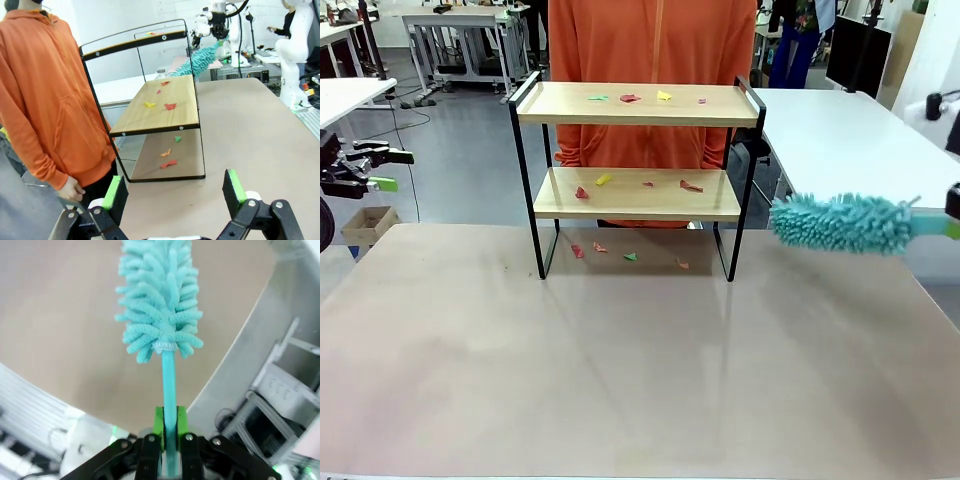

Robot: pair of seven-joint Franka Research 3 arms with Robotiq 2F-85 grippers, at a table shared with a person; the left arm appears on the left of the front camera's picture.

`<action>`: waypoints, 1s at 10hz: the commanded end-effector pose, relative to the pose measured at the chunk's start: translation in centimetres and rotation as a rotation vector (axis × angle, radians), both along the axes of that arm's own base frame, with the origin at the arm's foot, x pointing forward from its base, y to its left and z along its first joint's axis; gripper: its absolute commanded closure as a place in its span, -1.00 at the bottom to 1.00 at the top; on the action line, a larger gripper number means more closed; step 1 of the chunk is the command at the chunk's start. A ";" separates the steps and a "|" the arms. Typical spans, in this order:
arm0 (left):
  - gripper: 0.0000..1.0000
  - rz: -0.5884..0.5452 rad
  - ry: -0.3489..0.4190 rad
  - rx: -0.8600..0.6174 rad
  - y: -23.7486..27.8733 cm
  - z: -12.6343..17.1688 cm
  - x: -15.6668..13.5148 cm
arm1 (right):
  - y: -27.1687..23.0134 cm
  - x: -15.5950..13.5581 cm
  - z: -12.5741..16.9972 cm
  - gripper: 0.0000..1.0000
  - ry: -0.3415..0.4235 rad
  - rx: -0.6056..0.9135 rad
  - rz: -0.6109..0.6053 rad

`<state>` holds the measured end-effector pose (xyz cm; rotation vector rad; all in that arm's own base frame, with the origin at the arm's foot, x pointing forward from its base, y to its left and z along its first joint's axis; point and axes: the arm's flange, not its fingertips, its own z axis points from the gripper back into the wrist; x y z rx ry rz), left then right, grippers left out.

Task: Clean the shelf.
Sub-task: Clean the specific section of the Shelf indicated by the human with the Duster.

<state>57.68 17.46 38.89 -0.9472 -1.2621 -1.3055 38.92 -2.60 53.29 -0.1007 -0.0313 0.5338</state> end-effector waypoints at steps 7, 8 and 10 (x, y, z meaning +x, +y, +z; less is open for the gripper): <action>-1.00 0.000 -0.004 -0.003 0.0 0.3 -0.2 | 8.5 -5.9 -1.3 0.74 0.249 0.093 0.714; -1.00 0.000 -0.004 -0.003 0.0 0.3 -0.2 | 9.4 -5.7 -1.4 0.74 0.244 0.099 0.764; -1.00 0.000 -0.004 -0.003 0.0 0.3 -0.2 | 10.0 -4.5 -1.6 0.74 0.208 0.143 0.774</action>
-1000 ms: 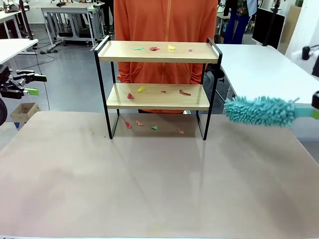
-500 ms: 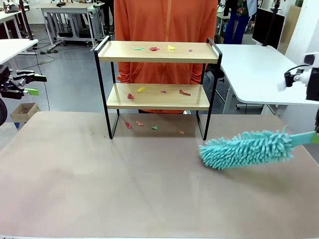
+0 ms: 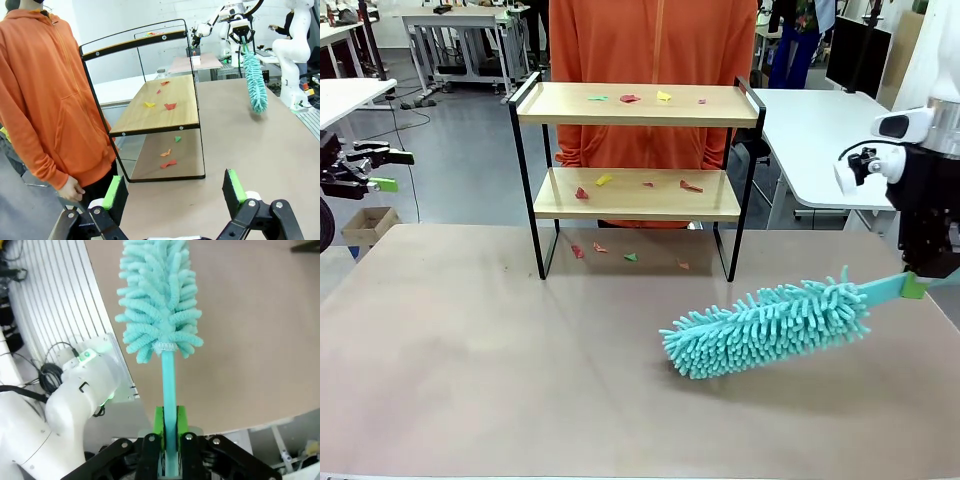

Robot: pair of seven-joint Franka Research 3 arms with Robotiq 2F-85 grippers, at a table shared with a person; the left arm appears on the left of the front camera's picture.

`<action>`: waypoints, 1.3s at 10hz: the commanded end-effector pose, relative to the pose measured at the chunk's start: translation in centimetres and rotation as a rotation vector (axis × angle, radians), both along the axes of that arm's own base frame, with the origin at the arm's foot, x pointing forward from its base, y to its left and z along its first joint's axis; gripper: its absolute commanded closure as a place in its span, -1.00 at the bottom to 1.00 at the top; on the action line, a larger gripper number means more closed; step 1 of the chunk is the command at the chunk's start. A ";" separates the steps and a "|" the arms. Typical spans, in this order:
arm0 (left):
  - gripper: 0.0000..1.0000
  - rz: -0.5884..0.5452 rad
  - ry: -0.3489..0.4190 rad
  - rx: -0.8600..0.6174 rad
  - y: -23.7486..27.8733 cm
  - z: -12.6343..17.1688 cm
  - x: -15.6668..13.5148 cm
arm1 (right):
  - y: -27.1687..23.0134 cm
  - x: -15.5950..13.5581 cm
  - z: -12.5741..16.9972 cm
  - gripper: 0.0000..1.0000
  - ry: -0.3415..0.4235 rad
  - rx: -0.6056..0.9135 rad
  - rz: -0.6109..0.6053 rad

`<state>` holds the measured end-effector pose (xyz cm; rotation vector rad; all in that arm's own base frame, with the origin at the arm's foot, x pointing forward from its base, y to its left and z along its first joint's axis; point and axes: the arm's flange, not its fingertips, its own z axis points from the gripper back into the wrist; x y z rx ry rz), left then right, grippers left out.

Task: Clean the shelf.
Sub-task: Clean the specific section of the Shelf indicated by the human with the Duster.

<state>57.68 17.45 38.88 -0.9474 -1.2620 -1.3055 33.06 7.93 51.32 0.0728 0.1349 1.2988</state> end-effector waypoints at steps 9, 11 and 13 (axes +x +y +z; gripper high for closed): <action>-1.00 0.000 -0.004 -0.003 0.0 0.3 -0.2 | 0.0 0.0 0.0 0.74 0.000 0.000 0.000; -1.00 0.000 -0.004 -0.003 0.0 0.3 -0.2 | 0.0 0.0 0.0 0.74 0.000 0.000 0.000; -1.00 0.000 -0.004 -0.003 0.0 0.3 -0.2 | 0.0 0.0 0.0 0.74 0.000 0.000 0.000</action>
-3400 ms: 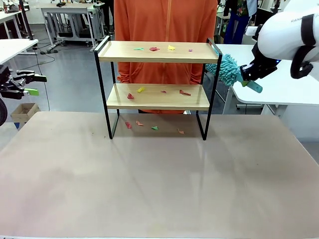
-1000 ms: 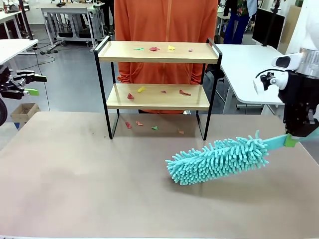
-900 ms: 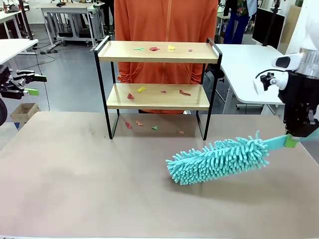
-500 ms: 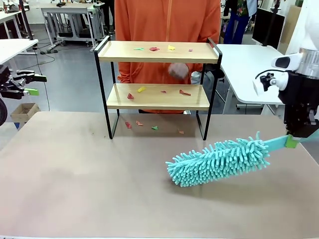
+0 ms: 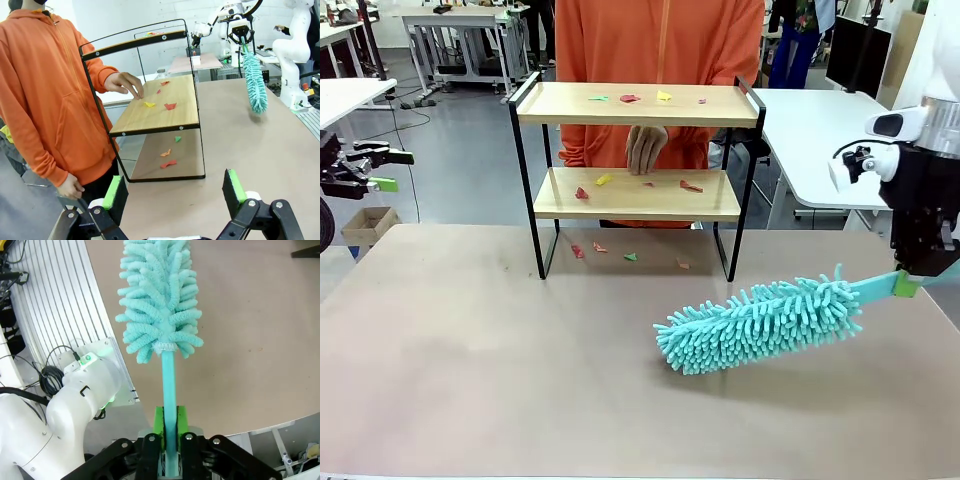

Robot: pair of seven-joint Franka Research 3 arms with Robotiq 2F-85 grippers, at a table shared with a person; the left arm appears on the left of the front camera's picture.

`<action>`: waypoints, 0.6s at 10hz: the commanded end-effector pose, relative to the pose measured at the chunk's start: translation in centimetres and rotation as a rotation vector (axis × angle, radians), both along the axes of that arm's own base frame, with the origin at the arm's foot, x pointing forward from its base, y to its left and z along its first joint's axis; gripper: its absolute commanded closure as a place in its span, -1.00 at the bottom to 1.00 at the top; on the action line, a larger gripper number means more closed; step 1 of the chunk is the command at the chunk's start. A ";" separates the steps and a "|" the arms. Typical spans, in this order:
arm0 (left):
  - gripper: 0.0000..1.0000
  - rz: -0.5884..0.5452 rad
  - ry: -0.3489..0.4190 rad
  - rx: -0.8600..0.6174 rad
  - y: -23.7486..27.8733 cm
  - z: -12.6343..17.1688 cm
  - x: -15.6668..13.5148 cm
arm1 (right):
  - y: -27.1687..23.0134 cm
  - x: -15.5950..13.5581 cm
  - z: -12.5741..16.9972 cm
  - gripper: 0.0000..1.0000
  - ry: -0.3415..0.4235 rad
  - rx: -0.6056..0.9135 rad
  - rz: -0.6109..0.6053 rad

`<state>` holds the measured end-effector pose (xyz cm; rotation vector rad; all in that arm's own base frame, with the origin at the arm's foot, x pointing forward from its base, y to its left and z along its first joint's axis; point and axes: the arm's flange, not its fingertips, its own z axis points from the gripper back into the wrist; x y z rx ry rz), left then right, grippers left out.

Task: Clean the shelf.
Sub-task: Clean the specific section of the Shelf indicated by the human with the Duster.

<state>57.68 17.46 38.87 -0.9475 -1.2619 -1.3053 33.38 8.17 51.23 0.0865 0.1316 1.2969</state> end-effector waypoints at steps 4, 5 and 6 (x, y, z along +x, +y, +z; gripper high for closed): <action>-1.00 0.000 -0.004 -0.003 0.0 0.3 -0.2 | -0.2 -0.3 0.1 0.74 -0.005 -0.012 0.003; -1.00 0.000 -0.004 -0.003 0.0 0.3 -0.2 | -0.2 -0.3 0.1 0.74 -0.005 -0.012 0.003; -1.00 0.000 -0.004 -0.003 0.0 0.3 -0.2 | -0.2 -0.3 0.1 0.74 -0.005 -0.012 0.003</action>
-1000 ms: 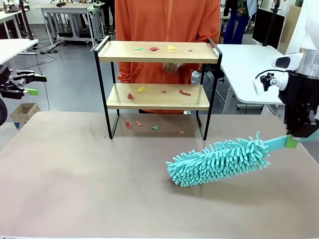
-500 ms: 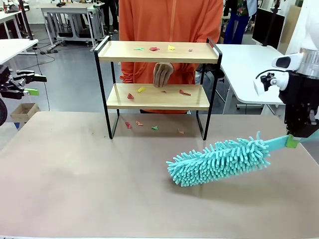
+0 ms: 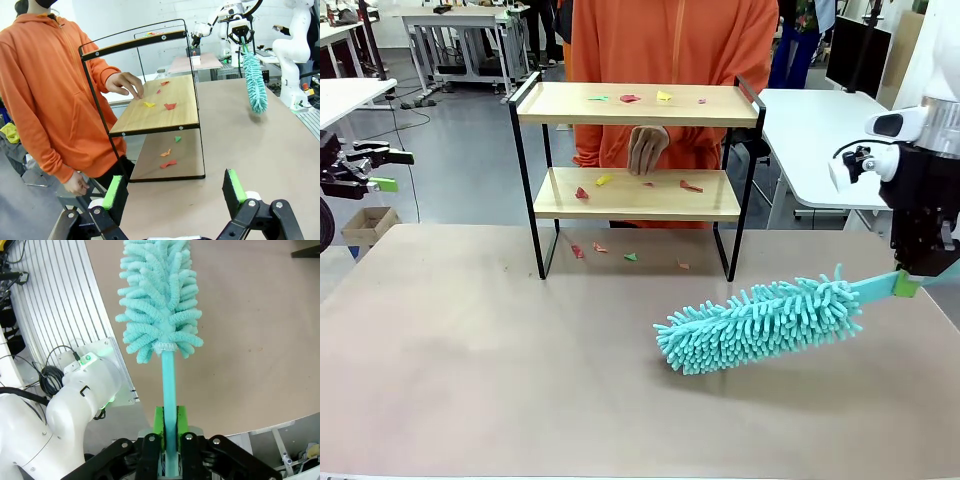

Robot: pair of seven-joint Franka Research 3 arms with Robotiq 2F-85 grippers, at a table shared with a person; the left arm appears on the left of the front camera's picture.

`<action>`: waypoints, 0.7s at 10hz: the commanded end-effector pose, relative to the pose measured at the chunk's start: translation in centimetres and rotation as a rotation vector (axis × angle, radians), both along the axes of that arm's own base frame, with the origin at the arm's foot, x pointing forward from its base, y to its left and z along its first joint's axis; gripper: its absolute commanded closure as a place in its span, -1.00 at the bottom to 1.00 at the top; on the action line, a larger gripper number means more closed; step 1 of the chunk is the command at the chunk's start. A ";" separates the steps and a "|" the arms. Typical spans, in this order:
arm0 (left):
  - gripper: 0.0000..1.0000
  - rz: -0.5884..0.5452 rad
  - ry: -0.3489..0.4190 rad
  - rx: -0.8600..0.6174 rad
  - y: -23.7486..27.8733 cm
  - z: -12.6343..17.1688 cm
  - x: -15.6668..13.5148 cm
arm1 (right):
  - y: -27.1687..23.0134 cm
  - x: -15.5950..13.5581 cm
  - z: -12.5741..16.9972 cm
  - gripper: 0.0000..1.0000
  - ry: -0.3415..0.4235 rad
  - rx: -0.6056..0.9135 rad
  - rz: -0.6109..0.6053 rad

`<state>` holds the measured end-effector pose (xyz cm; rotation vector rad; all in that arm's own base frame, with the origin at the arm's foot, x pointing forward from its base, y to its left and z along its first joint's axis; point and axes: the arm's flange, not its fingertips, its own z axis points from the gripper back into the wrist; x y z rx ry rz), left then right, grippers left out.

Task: Clean the shelf.
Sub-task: Clean the specific section of the Shelf indicated by the human with the Duster.

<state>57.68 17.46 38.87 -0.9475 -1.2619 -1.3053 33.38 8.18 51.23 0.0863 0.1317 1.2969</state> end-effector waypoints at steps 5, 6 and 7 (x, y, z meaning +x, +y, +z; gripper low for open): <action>-1.00 0.000 -0.004 -0.003 0.0 0.3 -0.2 | 1.3 0.0 0.8 0.74 -0.027 0.110 -0.092; -1.00 0.000 -0.004 -0.003 0.0 0.3 -0.2 | 2.8 -0.5 1.5 0.74 -0.072 0.154 -0.149; -1.00 0.000 -0.004 -0.003 0.0 0.3 -0.2 | 4.4 -1.2 2.0 0.74 -0.095 0.189 -0.199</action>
